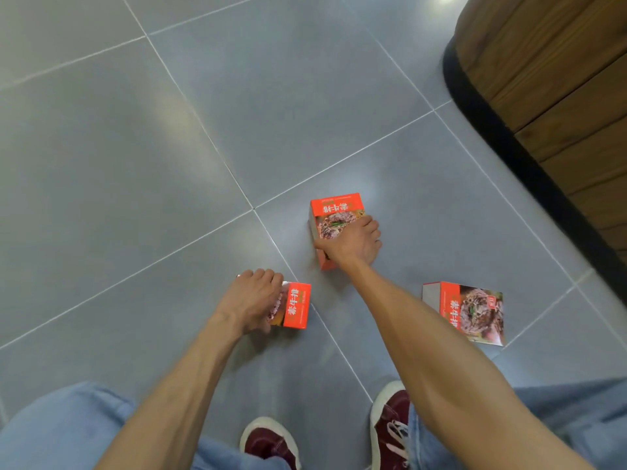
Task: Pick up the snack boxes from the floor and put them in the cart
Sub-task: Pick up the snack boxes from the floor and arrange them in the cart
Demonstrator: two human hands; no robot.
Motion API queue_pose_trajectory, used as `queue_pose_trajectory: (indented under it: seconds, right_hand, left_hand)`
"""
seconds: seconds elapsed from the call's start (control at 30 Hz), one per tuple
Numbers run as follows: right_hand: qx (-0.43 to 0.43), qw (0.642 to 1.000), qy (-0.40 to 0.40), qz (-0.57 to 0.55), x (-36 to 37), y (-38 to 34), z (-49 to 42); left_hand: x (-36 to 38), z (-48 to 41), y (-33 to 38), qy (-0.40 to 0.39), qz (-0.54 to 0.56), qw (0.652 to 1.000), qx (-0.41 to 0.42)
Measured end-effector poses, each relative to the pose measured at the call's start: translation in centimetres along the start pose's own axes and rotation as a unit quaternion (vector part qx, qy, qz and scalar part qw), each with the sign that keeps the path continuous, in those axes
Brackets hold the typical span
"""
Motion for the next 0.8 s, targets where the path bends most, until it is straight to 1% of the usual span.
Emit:
queue_pose_trajectory:
  seconds: [0.1, 0.23, 0.3, 0.4, 0.43, 0.57, 0.8]
  right_hand:
    - [-0.041, 0.999, 0.027, 0.022, -4.6, -0.3, 1.3]
    - [-0.059, 0.996, 0.035, 0.064, -13.0, -1.6, 4.2]
    - [-0.074, 0.993, 0.039, 0.079, -17.8, -2.6, 6.4]
    - [-0.108, 0.989, 0.045, 0.09, -25.6, -5.0, 10.6]
    - [-0.119, 0.987, 0.046, 0.094, -28.3, -6.1, 12.1]
    - [-0.164, 0.981, 0.049, 0.095, -39.0, -11.4, 19.4]
    - [-0.26, 0.961, 0.042, 0.081, -53.4, -20.5, 32.5]
  left_hand:
    - [-3.3, 1.8, -1.4, 0.012, 0.039, 0.999, -0.028]
    - [-10.6, 7.0, -3.1, 0.07, 0.104, 0.987, -0.102]
    - [-14.4, 10.7, -3.8, 0.101, 0.148, 0.97, -0.163]
    - [-20.7, 17.8, -4.7, 0.161, 0.204, 0.928, -0.267]
    - [-22.8, 20.3, -4.8, 0.172, 0.208, 0.918, -0.291]
    - [-31.2, 29.8, -5.4, 0.189, 0.195, 0.901, -0.338]
    - [-44.0, 47.6, -6.3, 0.213, 0.208, 0.858, -0.419]
Point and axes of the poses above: each hand's wrist, its own z-axis away from the middle knuckle, its own x-axis out of the palm, y = z × x, the point moved 9 cm from there along -z, towards the middle knuckle, and after that the axes turned 7 degrees about x, right-handed, at the moved point
